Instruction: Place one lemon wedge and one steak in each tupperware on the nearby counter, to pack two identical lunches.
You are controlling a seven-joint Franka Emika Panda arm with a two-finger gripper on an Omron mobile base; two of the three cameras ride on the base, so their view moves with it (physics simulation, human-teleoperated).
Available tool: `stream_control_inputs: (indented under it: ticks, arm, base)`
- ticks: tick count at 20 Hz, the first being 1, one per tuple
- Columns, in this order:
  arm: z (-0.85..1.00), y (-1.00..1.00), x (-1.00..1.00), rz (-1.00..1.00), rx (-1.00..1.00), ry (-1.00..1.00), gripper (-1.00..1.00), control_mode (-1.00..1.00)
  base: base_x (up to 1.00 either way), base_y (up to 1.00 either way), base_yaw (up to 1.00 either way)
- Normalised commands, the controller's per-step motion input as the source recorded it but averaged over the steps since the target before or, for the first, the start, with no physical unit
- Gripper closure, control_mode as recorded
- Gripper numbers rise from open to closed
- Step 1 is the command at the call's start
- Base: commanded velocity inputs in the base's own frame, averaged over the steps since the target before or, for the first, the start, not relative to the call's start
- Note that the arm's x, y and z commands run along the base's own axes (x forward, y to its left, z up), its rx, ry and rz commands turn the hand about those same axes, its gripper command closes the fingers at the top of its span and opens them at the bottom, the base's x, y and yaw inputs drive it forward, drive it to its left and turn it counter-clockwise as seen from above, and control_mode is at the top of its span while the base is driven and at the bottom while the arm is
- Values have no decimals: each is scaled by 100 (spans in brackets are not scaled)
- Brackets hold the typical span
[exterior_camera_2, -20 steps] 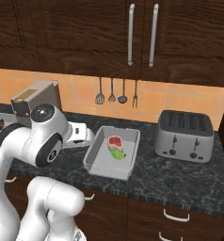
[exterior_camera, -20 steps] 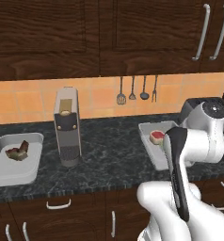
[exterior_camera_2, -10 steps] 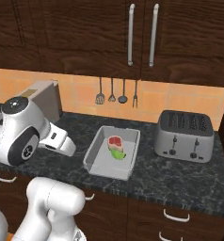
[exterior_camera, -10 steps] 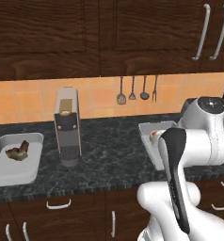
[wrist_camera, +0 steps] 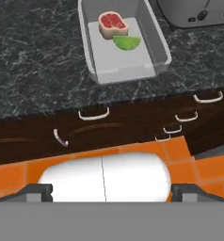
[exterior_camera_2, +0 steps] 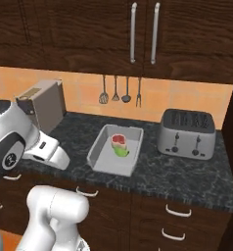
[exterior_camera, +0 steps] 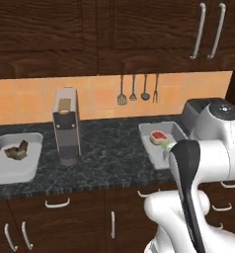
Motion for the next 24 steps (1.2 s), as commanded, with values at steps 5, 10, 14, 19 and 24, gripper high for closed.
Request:
stream_control_inputs:
  ticks: [5, 10, 14, 19, 24]
  arm:
    - [0, 0, 0, 0, 0, 0, -100, 100]
    - [0, 0, 0, 0, 0, 0, -100, 100]
    - [0, 0, 0, 0, 0, 0, -100, 100]
    - [0, 0, 0, 0, 0, 0, -100, 100]
    - [0, 0, 0, 0, 0, 0, -100, 100]
  base:
    - [-31, -92, 0]
    - [-37, -100, 1]
    - [-92, -84, 3]
    - [-48, -98, 0]
    - [0, -100, 0]
